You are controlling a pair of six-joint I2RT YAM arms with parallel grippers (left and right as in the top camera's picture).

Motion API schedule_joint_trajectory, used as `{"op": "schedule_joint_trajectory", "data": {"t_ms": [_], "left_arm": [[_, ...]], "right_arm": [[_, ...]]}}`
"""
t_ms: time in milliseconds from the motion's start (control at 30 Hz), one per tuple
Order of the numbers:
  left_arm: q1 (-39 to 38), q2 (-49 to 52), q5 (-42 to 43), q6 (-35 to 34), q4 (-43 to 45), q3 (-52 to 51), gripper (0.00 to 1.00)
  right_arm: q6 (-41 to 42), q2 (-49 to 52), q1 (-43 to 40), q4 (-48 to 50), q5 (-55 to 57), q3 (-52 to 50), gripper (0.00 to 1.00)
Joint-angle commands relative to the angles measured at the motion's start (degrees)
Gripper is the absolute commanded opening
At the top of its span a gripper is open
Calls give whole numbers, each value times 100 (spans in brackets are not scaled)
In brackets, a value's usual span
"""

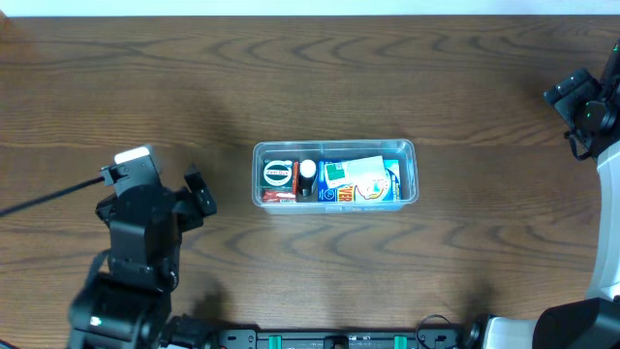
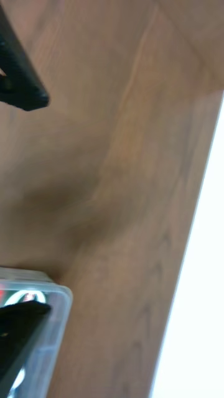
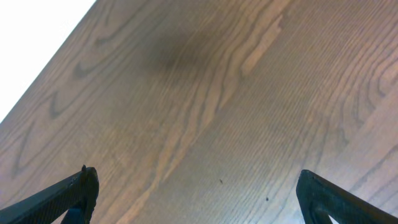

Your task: Pack container

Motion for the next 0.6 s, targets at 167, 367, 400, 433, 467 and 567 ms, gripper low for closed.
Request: {"op": "schedule_joint_trajectory", "data": {"t_ms": [167, 367, 400, 433, 467, 567], "left_arm": [[1010, -1287, 1915, 1139, 2682, -2153, 98], [1095, -2385, 1915, 1137, 3565, -3303, 98], [1130, -2564, 1919, 1132, 3659, -3462, 98], [1161, -2699, 1919, 1115, 3709, -3578, 98], [1200, -2811, 1921, 1115, 3764, -3679, 98], [1303, -3080, 1919, 1117, 3873, -3926, 98]], "right_arm": [[-22, 20, -22, 4, 22, 0, 99], [-22, 20, -22, 4, 22, 0, 99], [-20, 20, -22, 4, 22, 0, 99], [-22, 20, -22, 4, 22, 0, 99], [-22, 20, -22, 4, 22, 0, 99], [-22, 20, -22, 4, 22, 0, 99]]}}
